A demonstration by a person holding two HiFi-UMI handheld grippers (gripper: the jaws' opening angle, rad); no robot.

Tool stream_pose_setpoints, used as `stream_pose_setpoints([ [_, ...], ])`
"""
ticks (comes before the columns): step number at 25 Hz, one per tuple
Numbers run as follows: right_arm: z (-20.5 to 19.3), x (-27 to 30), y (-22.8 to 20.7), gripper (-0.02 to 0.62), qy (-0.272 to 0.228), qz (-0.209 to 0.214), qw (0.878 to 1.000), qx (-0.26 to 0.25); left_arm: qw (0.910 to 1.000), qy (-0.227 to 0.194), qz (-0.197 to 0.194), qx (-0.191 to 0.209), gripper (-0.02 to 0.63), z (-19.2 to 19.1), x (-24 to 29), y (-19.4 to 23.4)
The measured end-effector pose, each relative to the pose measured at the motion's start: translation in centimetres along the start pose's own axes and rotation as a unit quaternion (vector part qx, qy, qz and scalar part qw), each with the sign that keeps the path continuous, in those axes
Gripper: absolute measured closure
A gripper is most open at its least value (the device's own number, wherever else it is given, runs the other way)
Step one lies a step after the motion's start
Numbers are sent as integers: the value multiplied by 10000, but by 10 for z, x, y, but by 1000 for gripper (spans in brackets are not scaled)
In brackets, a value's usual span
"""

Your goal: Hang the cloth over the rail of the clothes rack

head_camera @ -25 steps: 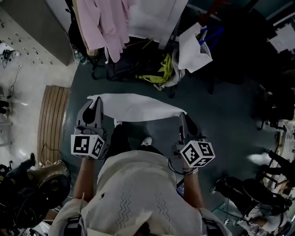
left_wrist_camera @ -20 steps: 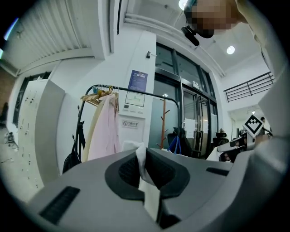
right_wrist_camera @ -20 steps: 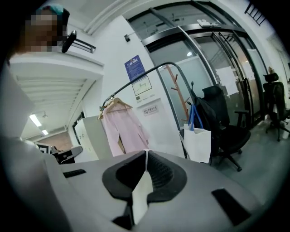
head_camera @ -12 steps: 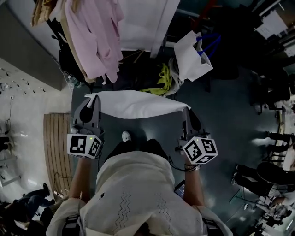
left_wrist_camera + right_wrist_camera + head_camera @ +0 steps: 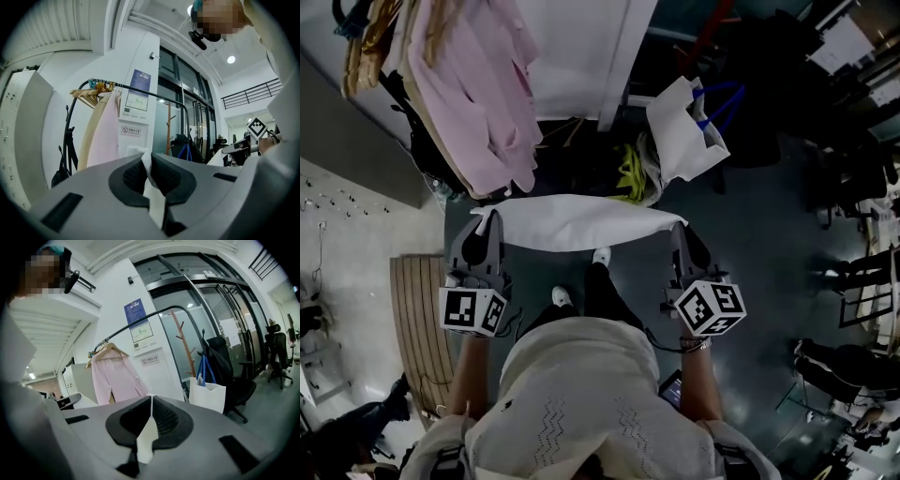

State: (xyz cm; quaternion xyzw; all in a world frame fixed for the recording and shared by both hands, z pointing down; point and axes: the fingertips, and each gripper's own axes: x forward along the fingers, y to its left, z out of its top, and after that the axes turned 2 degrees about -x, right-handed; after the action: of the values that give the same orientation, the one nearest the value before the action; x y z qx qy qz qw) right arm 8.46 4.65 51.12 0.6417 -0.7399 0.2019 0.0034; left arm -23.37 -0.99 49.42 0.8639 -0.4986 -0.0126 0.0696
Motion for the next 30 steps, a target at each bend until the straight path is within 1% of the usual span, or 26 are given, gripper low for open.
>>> stream_pose_setpoints([
  [4, 3, 41, -18, 571, 117, 91, 9998, 99, 10000, 33, 87, -10, 589, 0, 32, 5],
  [7, 20, 80, -31, 571, 145, 310, 9994, 91, 9996, -41, 267, -2, 589, 10, 68, 11],
  [10, 49, 119, -50, 571, 34, 550, 9985, -20, 9987, -207, 454, 110, 589, 24, 109, 11],
  [12, 70, 142, -68, 571, -78, 621, 9980, -61, 9979, -302, 543, 171, 589, 32, 138, 7],
  [14, 90, 160, -85, 571, -168, 703, 9974, -59, 9972, -392, 629, 89, 589, 38, 161, 1],
  [15, 100, 167, -92, 571, -209, 777, 9968, -24, 9966, -448, 688, 23, 589, 41, 169, -1],
  [17, 124, 178, -102, 571, -315, 1001, 9943, 200, 9949, -578, 816, -82, 589, 51, 182, -2],
  [19, 155, 185, -106, 571, -502, 1258, 9902, 354, 9935, -740, 865, -84, 589, 69, 193, -3],
  [20, 173, 188, -107, 571, -621, 1367, 9882, 292, 9929, -843, 844, -33, 589, 81, 199, -5],
  [22, 211, 192, -103, 571, -834, 1570, 9841, -18, 9908, -1113, 762, 135, 589, 110, 209, -9],
  [25, 262, 198, -93, 571, -1080, 1845, 9752, -576, 9839, -1619, 688, 330, 589, 159, 223, -8],
  [27, 291, 201, -86, 571, -1274, 1883, 9704, -821, 9785, -1907, 636, 451, 589, 189, 231, -5],
  [30, 325, 202, -75, 571, -1508, 1865, 9645, -1101, 9716, -2200, 513, 708, 589, 225, 240, -3],
])
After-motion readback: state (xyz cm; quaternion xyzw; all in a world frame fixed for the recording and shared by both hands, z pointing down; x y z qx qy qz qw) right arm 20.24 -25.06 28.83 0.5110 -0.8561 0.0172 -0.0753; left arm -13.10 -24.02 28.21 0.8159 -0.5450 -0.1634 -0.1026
